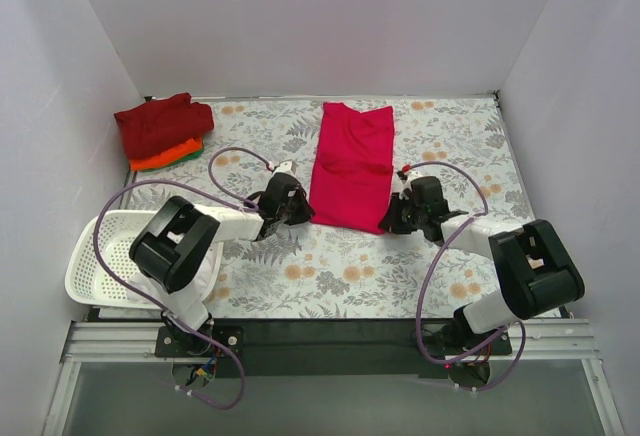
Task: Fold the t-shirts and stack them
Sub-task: Fold the tshirt
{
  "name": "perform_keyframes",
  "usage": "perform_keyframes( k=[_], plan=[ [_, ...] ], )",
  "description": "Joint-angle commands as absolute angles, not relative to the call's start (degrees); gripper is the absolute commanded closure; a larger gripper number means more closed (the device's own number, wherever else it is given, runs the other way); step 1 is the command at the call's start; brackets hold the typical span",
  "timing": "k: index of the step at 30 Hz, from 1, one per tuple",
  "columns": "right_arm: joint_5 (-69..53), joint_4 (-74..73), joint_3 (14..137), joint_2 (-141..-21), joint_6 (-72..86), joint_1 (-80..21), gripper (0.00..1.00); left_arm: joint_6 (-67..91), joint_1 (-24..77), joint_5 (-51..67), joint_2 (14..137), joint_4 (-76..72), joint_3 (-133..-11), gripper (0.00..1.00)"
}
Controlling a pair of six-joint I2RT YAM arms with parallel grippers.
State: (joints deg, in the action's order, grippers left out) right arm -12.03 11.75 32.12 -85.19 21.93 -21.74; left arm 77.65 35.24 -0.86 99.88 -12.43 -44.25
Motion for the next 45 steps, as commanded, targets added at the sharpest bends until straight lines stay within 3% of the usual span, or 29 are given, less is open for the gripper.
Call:
perform_keyframes(
  k=[1,9,16,28,39,45],
  plan=[
    [-15.38,3.01,28.74,-82.1,21.01,-23.37,0.99,76.64,37.26,1.74,99.85,-3.25,-38.86,1.0],
    [-15.21,-15.45,29.17,-64.9,17.67,-27.07,0.99,77.87,40.95,8.96,82.92,-1.15,-29.01,1.0],
    [-20.12,-29.7,32.51,-56.96,16.78,-30.31,0.99,80.24,46.75,13.44,67.34,4.83,-25.05,1.0],
    [-24.96,-49.2,40.42,-59.67,16.44,-43.23,0.99,83.67,53.26,19.77,56.08,22.23,-28.12,1.0],
    [-40.59,-61.6,47.28,-61.17,6.25,-44.03,0.99,77.96,56.25,38.57,51.69,28.3,-34.18,1.0],
    [-42.91,-61.87,57.64,-59.86,6.06,-44.91,0.99,75.67,56.25,36.75,46.51,29.09,-41.48,1.0]
  ],
)
